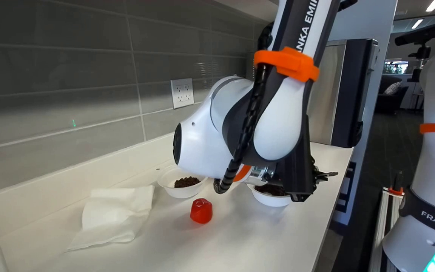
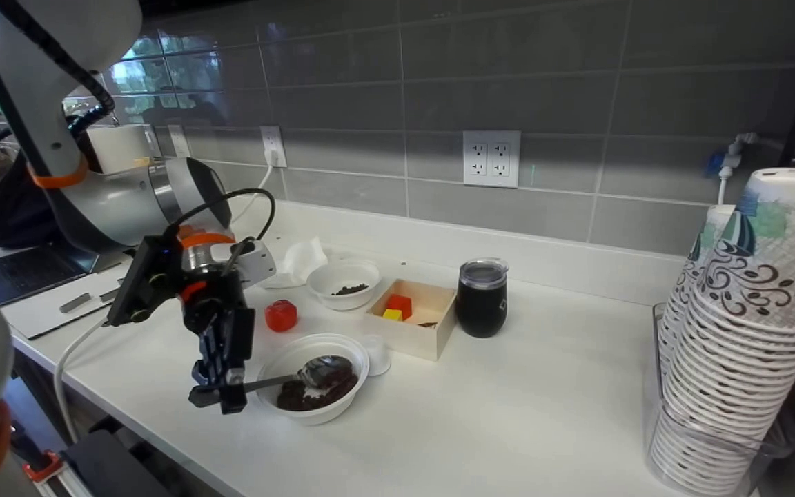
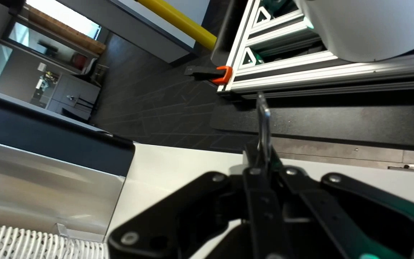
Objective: Transfer a spoonful of contents from the bowl closest to you to the bowl furthest from you
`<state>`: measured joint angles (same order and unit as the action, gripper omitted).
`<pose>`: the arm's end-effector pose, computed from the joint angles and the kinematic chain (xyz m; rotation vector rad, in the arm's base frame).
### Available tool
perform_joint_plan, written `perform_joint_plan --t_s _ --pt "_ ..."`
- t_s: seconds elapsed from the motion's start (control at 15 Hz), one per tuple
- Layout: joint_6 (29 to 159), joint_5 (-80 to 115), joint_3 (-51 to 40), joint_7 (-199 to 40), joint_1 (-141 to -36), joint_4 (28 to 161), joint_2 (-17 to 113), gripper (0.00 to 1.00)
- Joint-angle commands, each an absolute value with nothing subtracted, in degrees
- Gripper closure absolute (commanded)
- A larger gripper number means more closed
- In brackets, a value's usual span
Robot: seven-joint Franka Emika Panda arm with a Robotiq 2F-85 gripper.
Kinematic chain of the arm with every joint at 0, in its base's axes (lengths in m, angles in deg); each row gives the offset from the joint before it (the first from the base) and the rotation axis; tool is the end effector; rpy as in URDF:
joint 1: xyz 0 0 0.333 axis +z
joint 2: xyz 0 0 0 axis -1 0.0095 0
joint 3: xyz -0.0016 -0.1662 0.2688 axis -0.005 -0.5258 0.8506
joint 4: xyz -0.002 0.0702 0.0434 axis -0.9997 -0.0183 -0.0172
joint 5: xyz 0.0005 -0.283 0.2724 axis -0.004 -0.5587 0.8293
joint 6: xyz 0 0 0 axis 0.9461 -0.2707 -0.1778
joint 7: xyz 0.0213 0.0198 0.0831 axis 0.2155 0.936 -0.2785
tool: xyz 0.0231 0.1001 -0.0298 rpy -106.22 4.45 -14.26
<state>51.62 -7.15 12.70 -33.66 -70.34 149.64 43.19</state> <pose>0.2795 0.1367 0.1782 2.0337 0.0711 -0.6725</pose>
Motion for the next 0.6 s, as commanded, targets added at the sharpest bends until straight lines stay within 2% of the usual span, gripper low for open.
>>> perform_joint_plan --t_s 0.0,0.53 --pt "46.14 -7.44 13.39 -29.79 -68.57 147.34 43.05 0.99" --pt "39.94 -7.36 15.19 -24.96 -66.41 143.67 43.88 0.99"
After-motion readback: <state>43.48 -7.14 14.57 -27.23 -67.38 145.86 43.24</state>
